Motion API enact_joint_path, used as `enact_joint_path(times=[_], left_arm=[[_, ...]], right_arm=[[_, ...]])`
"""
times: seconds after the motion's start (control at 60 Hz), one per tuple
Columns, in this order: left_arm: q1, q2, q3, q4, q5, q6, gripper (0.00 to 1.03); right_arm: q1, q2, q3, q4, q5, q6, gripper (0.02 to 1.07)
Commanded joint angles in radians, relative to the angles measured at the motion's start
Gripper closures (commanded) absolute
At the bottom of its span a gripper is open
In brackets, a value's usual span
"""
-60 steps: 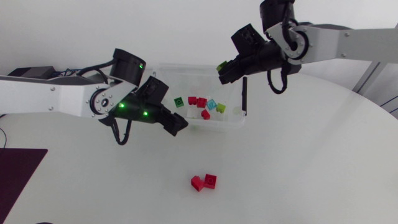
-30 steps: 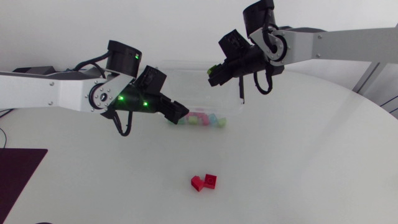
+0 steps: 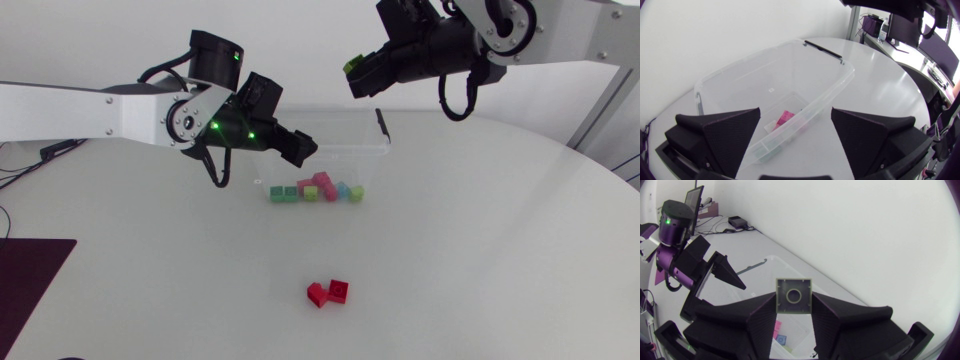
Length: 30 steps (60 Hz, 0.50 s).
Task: Pick up the duplo bricks and place them in the container
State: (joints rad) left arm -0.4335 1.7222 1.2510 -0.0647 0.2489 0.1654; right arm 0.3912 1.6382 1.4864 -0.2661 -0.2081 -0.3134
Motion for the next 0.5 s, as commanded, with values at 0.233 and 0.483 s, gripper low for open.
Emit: enact_joint_path(times=[0.233,0.483], left_arm=[[0.021,-0.362,-0.19,0.057,-0.008,-0.041,0.05],[0.033,-0.504,-0.366,-0.073,-0.007,0.04,0.05]], right_arm=[[0.021,0.143,0.084,-0.024,0.013,0.02,0.79],[0.031,0.331,0.252,-0.074,0.012,0.025,0.79]])
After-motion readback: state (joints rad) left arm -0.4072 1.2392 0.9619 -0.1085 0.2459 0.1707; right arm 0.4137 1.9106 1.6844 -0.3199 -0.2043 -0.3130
